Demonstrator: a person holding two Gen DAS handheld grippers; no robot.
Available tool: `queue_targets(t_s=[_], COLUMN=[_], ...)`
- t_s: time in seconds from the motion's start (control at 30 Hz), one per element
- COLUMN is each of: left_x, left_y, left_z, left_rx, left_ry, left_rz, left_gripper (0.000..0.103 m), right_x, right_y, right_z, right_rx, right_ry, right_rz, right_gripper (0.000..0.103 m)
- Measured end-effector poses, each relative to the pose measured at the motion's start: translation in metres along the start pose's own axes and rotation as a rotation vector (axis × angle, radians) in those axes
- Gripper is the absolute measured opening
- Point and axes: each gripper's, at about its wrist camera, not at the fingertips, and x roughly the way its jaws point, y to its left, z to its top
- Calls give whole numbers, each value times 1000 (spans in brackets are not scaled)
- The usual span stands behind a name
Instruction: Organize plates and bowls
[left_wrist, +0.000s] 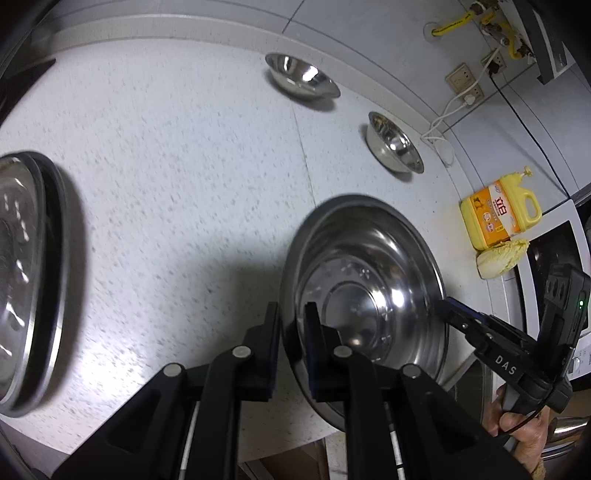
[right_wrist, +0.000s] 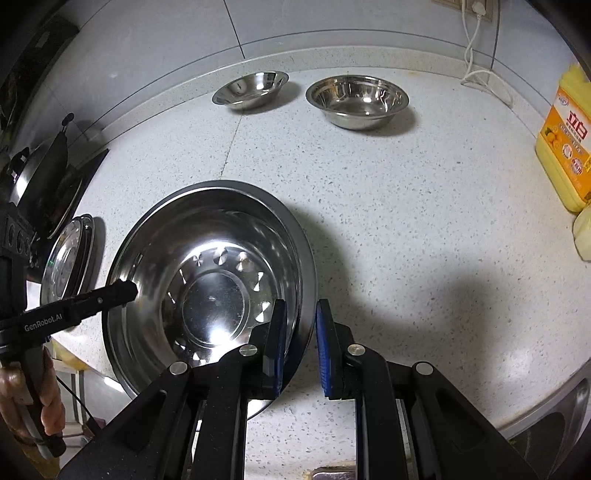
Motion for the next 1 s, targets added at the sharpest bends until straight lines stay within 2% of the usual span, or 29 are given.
queue_targets(t_s=[0.03, 0.1, 0.17, 0.2, 0.27, 0.37, 0.53, 0.63, 0.83, 1.0], left_x=[-2, -9, -15, -17, -20, -22, -18, -9, 35, 80], left_y=[1, 2, 2, 2, 0, -9, -27, -39, -58, -77], left_z=[2, 7, 15, 18, 30, 51, 90, 112, 152, 176], left_rx=[2, 9, 11, 11, 16, 34, 61, 89, 78, 93], left_ry=[-7, -34, -55, -59, -61, -60, -53, -59, 17, 68], left_rz=[6, 30, 27, 26, 11, -14, -47, -27, -71, -82], left_gripper=[14, 31, 34, 42, 48, 48, 48, 48, 48, 48], right_x=[-2, -5, -9, -10, -15, -24, -35, -35, -21, 1], right_y=[0, -1, -5, -7, -15, -32, -60, -74, -97, -104], right_z=[0, 1, 2, 4, 8, 17, 37, 55, 95, 127], right_rx=[-3, -6, -8, -8, -11, 3, 19, 20, 56, 99], right_ry=[-3, -9, -19, -22, -35, -64, -100, -110, -104, -103], right_rz=[1, 0, -6, -8, -30, -64, -111, -131, -119, -41], right_gripper=[14, 15, 15, 16, 21, 31, 39, 48, 48, 48])
